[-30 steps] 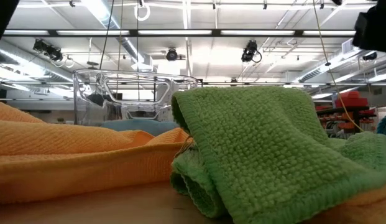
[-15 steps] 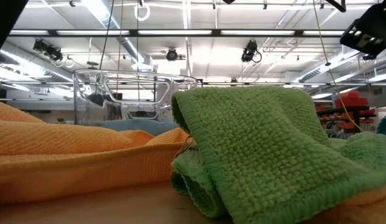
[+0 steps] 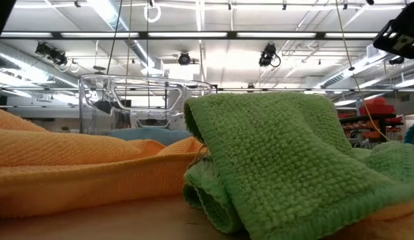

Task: Fold microfiber towels
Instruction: Put the blue towel into the transparent bin

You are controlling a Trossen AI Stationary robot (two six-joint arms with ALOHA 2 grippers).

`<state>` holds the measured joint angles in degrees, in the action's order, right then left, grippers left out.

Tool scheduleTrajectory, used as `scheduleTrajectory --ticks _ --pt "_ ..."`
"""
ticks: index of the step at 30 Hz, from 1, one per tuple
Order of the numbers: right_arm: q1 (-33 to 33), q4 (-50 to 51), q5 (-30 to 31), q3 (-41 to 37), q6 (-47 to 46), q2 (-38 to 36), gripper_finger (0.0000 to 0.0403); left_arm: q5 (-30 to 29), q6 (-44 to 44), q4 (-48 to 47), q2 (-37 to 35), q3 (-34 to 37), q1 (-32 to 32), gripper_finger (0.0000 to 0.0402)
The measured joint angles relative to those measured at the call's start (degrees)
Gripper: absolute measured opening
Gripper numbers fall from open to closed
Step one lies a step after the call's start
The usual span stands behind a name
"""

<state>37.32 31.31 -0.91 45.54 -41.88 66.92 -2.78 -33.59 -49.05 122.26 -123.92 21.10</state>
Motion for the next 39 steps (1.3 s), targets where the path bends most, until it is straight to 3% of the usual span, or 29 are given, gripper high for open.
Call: scheduleTrajectory --ticks 6,11,19,39 --pt "1.2 -0.1 3.5 0.0 -6.5 0.0 0.022 -1.5 1.5 -6.6 -0.2 0.0 5.3 0.0029" --pt "3.5 -0.5 7.7 0.0 -13.8 0.0 0.022 -6.3 6.1 -6.8 -0.2 0.0 9.0 0.0017" --pt "8.0 -5.6 13.7 0.0 -24.4 0.1 0.022 -8.0 13.4 -7.1 -0.4 0.8 11.0 0.0013" --pt "12.5 -11.7 12.4 0.1 -38.0 8.8 0.022 -4.8 15.2 4.4 -1.1 15.8 10.8 0.0012"
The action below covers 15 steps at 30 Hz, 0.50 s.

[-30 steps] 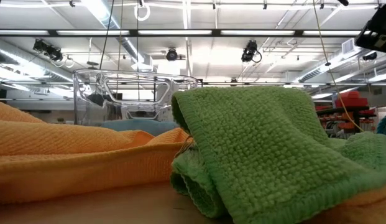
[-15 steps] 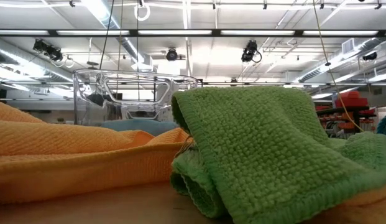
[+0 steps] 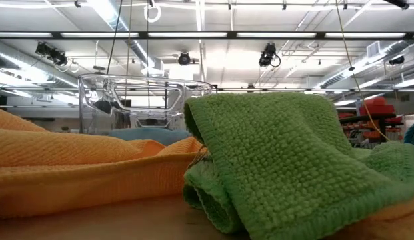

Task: Fold microfiber towels
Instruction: Put the blue towel into the transparent bin

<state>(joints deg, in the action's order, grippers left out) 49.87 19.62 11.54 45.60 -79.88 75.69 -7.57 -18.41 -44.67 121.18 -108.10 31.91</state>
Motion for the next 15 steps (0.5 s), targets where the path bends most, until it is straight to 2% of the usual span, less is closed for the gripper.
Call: scheduleTrajectory --ticks 4,8,15 --pt "0.7 0.0 0.0 0.0 -2.4 -0.1 0.022 -0.2 -0.5 1.9 -4.4 5.2 -0.7 0.0007" --pt "1.0 1.1 0.0 0.0 -5.3 -0.1 0.022 -1.1 -2.6 6.5 -10.2 13.5 -1.3 0.0019" --pt "1.0 6.7 -2.1 0.0 -11.2 -0.1 0.0232 -1.6 -9.5 20.7 -19.2 28.5 -1.9 0.0007"
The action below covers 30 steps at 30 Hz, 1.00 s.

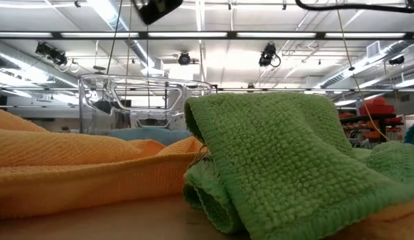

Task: Fold microfiber towels
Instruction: Put the blue towel into the transparent bin

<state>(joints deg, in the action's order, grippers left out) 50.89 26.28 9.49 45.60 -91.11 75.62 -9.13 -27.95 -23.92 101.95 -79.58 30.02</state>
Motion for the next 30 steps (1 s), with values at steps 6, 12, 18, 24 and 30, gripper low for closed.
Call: scheduleTrajectory --ticks 6,12,18,24,30 --pt "1.6 6.0 -0.8 0.0 -6.9 -1.2 0.0253 -2.2 -5.7 9.2 -3.4 7.2 1.0 0.002" --pt "3.3 8.2 -0.8 0.0 -7.5 -2.8 0.0268 -3.7 -9.2 12.0 -2.7 7.9 1.8 0.0028" --pt "2.1 3.2 -0.9 -4.6 -8.9 -2.8 0.0269 -4.3 -9.9 17.7 -2.6 8.0 1.1 0.001" --pt "1.4 -11.4 -2.0 -14.0 -14.5 -2.8 0.0269 -4.3 -10.5 20.7 -2.6 7.9 0.3 0.0018" --pt "0.8 -13.8 -2.1 -15.9 -14.5 -2.5 0.0278 -4.3 -10.8 20.7 -2.6 7.9 0.3 0.0032"
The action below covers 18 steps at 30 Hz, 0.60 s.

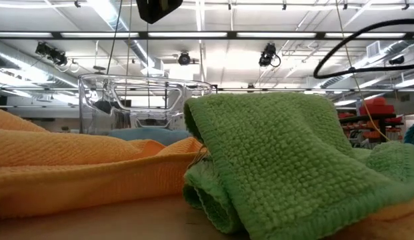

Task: Fold microfiber towels
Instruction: Put the blue towel into the transparent bin

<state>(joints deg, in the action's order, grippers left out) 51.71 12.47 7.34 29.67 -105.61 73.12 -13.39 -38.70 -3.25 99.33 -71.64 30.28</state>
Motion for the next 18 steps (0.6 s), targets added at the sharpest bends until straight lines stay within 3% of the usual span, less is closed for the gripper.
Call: scheduleTrajectory --ticks 11,18 --pt "-2.2 -8.9 -0.1 -0.1 2.9 6.5 0.0255 -0.1 0.4 -0.4 0.0 0.0 0.0 0.001" --pt "-3.0 -8.8 -0.3 0.1 2.5 9.5 0.0203 -0.1 0.4 -1.0 0.0 0.0 -0.1 0.0029"
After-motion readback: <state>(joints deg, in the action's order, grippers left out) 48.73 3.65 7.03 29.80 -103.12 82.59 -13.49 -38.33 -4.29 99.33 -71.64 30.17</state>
